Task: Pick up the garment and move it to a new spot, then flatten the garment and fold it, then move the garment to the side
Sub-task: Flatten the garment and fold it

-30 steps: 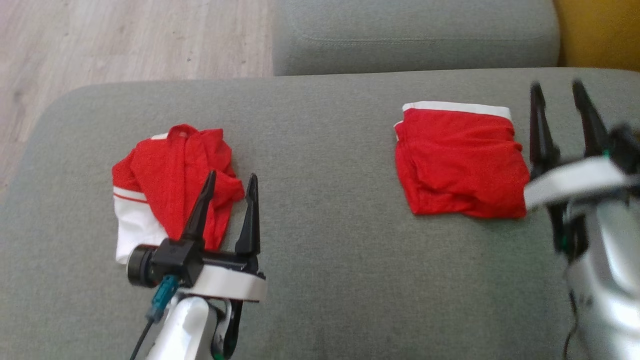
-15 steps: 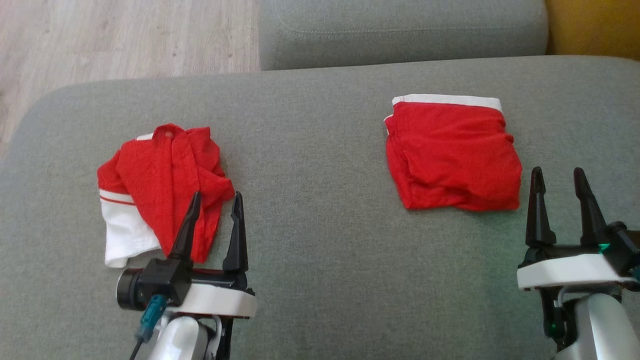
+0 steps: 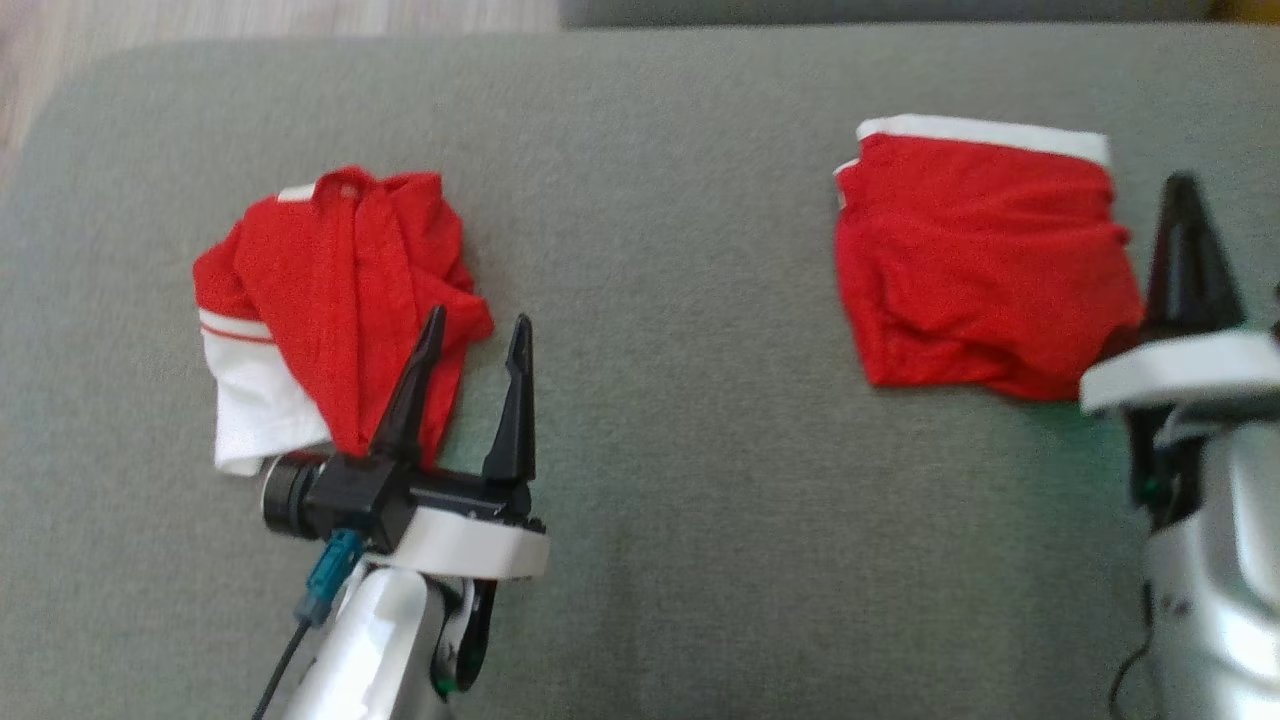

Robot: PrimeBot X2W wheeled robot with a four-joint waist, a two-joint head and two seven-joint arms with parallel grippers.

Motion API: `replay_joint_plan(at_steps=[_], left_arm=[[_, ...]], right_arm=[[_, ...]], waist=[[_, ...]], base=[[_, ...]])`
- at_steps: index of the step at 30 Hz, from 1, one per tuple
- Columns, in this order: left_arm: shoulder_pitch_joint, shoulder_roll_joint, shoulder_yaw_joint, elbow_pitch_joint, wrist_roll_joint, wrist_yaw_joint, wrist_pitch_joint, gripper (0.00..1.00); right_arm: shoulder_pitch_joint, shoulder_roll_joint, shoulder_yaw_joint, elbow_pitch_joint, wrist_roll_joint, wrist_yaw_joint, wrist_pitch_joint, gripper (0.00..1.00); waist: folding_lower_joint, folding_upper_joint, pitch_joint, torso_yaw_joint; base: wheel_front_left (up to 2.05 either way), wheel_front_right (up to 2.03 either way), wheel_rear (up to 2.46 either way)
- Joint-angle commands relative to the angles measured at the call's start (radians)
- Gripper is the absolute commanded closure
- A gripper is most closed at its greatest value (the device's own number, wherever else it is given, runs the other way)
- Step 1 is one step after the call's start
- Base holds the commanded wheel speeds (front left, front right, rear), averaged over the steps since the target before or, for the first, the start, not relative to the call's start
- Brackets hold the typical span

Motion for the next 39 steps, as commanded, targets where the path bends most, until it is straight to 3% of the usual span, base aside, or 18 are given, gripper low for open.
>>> replay_joint_plan(at_steps=[1,6,15,24,31,39], left_arm=[[-0.040,0.005,0.022,-0.036,-0.010,0.000,-0.005,0.00],[-0.082,0.005,-0.007,-0.036,-0.033,0.008,-0.005,0.00],[-0.118,0.005,-0.046,-0.038,-0.055,0.021,-0.005,0.00],[-0.115,0.005,-0.046,-0.022,-0.052,0.024,-0.005,0.00],[-0.106,0.005,-0.057,-0.016,-0.056,0.027,-0.005,0.00],[-0.078,0.005,-0.029,-0.008,-0.043,0.023,-0.005,0.00]], right_arm=[[-0.046,-0.020,0.013,-0.013,-0.009,0.007,0.002,1.00],[-0.191,-0.080,-0.016,0.188,-0.072,0.007,0.012,1.00],[-0.341,-0.118,-0.078,0.514,-0.153,0.007,0.013,1.00],[-0.408,-0.040,0.076,0.542,-0.120,0.007,-0.075,1.00],[-0.394,-0.041,0.150,0.681,-0.113,0.007,-0.050,1.00],[-0.344,-0.056,0.149,0.558,-0.044,0.007,-0.078,1.00]], waist=[[-0.0002,0.0000,0.050,0.038],[-0.0002,0.0000,0.111,0.085],[-0.0002,0.0000,0.164,0.138],[-0.0002,0.0000,0.130,0.142],[-0.0002,0.0000,0.102,0.138],[-0.0002,0.0000,0.033,0.088]], base=[[0.00,0.00,0.00],[0.00,0.00,0.00],[0.00,0.00,0.00],[0.00,0.00,0.00],[0.00,0.00,0.00],[0.00,0.00,0.00]])
